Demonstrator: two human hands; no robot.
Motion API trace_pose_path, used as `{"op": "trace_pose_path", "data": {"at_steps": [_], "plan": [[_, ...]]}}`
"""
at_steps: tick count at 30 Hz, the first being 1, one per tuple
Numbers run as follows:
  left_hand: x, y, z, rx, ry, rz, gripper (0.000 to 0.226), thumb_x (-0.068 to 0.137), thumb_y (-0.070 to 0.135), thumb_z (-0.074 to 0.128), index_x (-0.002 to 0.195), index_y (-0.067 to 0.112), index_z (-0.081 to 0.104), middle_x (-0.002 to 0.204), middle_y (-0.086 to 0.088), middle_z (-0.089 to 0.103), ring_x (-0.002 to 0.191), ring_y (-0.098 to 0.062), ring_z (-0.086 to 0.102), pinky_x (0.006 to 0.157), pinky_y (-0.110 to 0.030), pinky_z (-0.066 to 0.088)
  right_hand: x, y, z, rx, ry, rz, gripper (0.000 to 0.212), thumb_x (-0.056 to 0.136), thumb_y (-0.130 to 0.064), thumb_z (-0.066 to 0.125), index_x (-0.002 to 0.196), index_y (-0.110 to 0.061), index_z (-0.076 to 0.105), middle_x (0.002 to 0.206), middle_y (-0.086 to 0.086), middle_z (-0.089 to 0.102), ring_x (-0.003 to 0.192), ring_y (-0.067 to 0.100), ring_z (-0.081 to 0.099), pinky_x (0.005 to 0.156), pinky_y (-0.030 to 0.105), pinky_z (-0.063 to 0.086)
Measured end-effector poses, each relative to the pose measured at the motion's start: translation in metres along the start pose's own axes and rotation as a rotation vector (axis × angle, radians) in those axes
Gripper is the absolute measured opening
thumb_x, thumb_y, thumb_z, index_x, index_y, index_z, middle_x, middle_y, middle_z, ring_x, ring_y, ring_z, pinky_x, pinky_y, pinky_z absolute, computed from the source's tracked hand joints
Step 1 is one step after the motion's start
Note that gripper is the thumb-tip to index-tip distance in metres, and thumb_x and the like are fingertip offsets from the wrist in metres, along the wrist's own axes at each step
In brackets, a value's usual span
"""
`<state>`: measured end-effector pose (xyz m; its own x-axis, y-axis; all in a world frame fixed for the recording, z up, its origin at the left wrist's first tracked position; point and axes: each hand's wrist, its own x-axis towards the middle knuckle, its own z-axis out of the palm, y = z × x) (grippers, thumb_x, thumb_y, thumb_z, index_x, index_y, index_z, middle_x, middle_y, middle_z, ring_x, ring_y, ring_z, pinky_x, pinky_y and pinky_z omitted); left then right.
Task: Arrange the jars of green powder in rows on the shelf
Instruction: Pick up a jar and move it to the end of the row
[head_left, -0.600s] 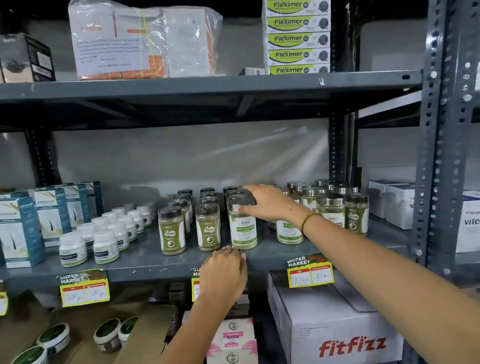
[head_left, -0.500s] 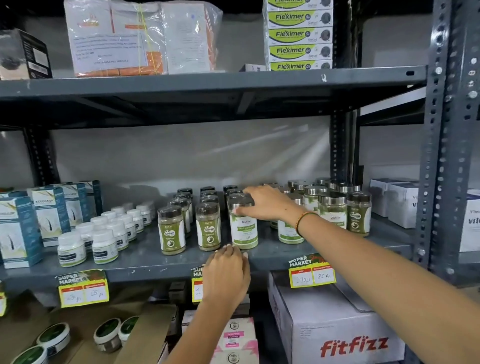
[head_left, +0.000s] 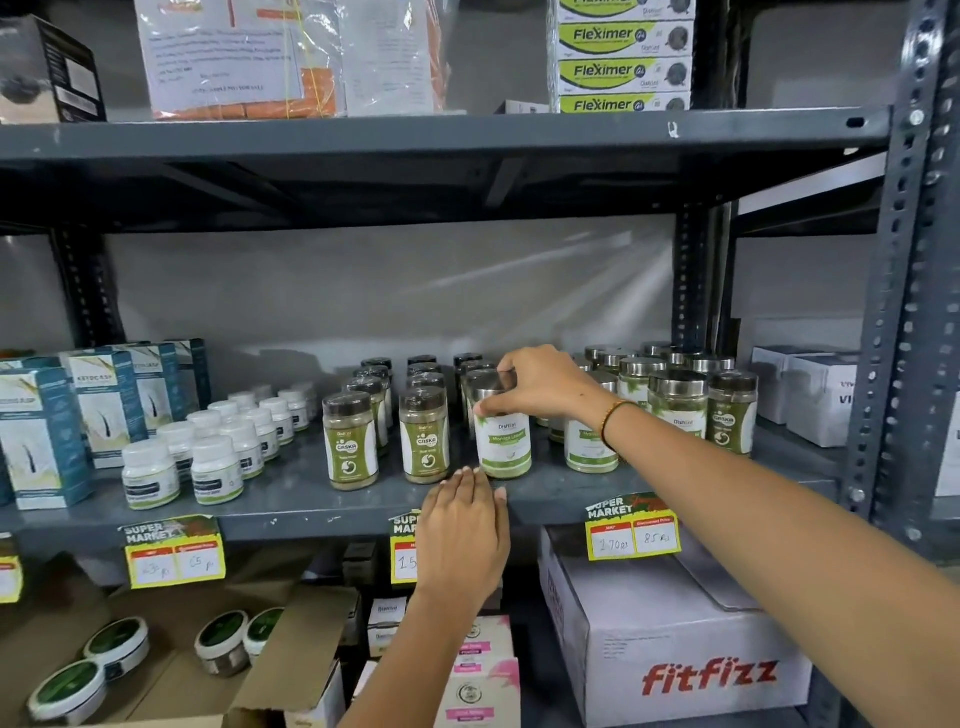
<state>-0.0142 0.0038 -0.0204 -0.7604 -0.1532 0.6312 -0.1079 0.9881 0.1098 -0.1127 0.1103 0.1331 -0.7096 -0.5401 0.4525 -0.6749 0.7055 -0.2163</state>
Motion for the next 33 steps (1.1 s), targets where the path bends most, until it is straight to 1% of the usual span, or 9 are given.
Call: {"op": "trace_pose_path", "data": {"at_steps": [5,9,13,16,19,22,25,29,33], "plan": [[-0.001,0.002,-0.003,-0.003,-0.008,-0.011,0.052,0.098,0.035,0.022,0.131,0.009,0.052,0.136,-0.009,0.056,0.128,-0.02,0.047,0.112,-0.034,0.032,-0.02,0.001,-0.03,0.059,0.045,-0.014,0.055,0.07,-0.065,0.072,0.071,-0.012,0.06,0.063,-0.001,0.055,0.058,0.015,0.049,0.061,0.032,0.042],[-0.001,0.003,-0.006,-0.008,-0.011,-0.011,0.05,0.098,0.032,0.023,0.13,0.008,0.053,0.135,-0.009,0.058,0.128,-0.02,0.048,0.11,-0.033,0.033,-0.043,0.014,-0.063,0.22,0.055,0.035,0.08,0.06,-0.07,0.074,0.1,0.0,0.07,0.077,0.0,0.064,0.067,0.013,0.058,0.062,0.026,0.048],[-0.001,0.003,-0.007,0.0,-0.013,-0.012,0.05,0.098,0.032,0.023,0.129,0.008,0.054,0.134,-0.009,0.059,0.127,-0.02,0.049,0.11,-0.034,0.035,-0.063,0.047,-0.092,0.324,0.032,0.133,0.058,0.05,-0.073,0.08,0.087,-0.028,0.074,0.092,-0.006,0.074,0.084,0.009,0.071,0.052,0.014,0.055],[-0.001,0.003,-0.008,-0.002,-0.014,-0.014,0.05,0.098,0.033,0.024,0.128,0.007,0.055,0.133,-0.01,0.059,0.126,-0.021,0.05,0.11,-0.034,0.035,-0.074,0.08,-0.113,0.3,0.027,0.212,0.075,0.043,-0.076,0.082,0.09,-0.018,0.076,0.091,0.01,0.075,0.077,0.013,0.073,0.052,0.017,0.056],[-0.001,0.003,-0.007,-0.008,-0.015,-0.019,0.049,0.098,0.032,0.025,0.128,0.007,0.055,0.133,-0.01,0.059,0.126,-0.021,0.05,0.11,-0.035,0.036,-0.086,0.109,-0.131,0.221,-0.024,0.294,0.095,0.045,-0.074,0.084,0.102,0.001,0.07,0.08,0.018,0.07,0.064,0.014,0.062,0.056,0.023,0.054],[-0.001,0.003,-0.006,-0.018,-0.011,-0.018,0.048,0.097,0.031,0.028,0.126,0.005,0.057,0.13,-0.012,0.061,0.124,-0.022,0.053,0.109,-0.036,0.037,-0.096,0.138,-0.143,0.127,-0.017,0.418,0.076,0.055,-0.061,0.086,0.09,0.005,0.069,0.072,0.01,0.068,0.064,0.016,0.062,0.058,0.026,0.055],[-0.001,0.003,-0.005,-0.021,-0.001,-0.017,0.046,0.097,0.03,0.032,0.123,0.003,0.06,0.126,-0.014,0.064,0.121,-0.023,0.055,0.108,-0.037,0.039,-0.104,0.158,-0.149,-0.03,-0.033,0.503,0.05,0.061,-0.055,0.085,0.066,-0.012,0.06,0.063,0.004,0.063,0.064,0.022,0.064,0.06,0.032,0.056],[-0.001,0.003,-0.004,-0.026,0.011,-0.009,0.044,0.096,0.028,0.036,0.118,0.001,0.063,0.121,-0.016,0.066,0.117,-0.026,0.059,0.104,-0.038,0.042,-0.111,0.176,-0.148,-0.114,-0.023,0.577,0.047,0.067,-0.047,0.085,0.081,-0.007,0.065,0.08,0.011,0.068,0.086,0.028,0.072,0.073,0.038,0.063],[-0.001,0.003,-0.003,-0.019,0.017,0.002,0.051,0.094,0.031,0.03,0.115,0.0,0.065,0.118,-0.016,0.068,0.114,-0.027,0.061,0.102,-0.04,0.044,-0.108,0.186,-0.142,-0.186,-0.038,0.603,0.048,0.066,-0.053,0.083,0.061,-0.012,0.058,0.066,0.007,0.064,0.071,0.024,0.07,0.062,0.031,0.061]]}}
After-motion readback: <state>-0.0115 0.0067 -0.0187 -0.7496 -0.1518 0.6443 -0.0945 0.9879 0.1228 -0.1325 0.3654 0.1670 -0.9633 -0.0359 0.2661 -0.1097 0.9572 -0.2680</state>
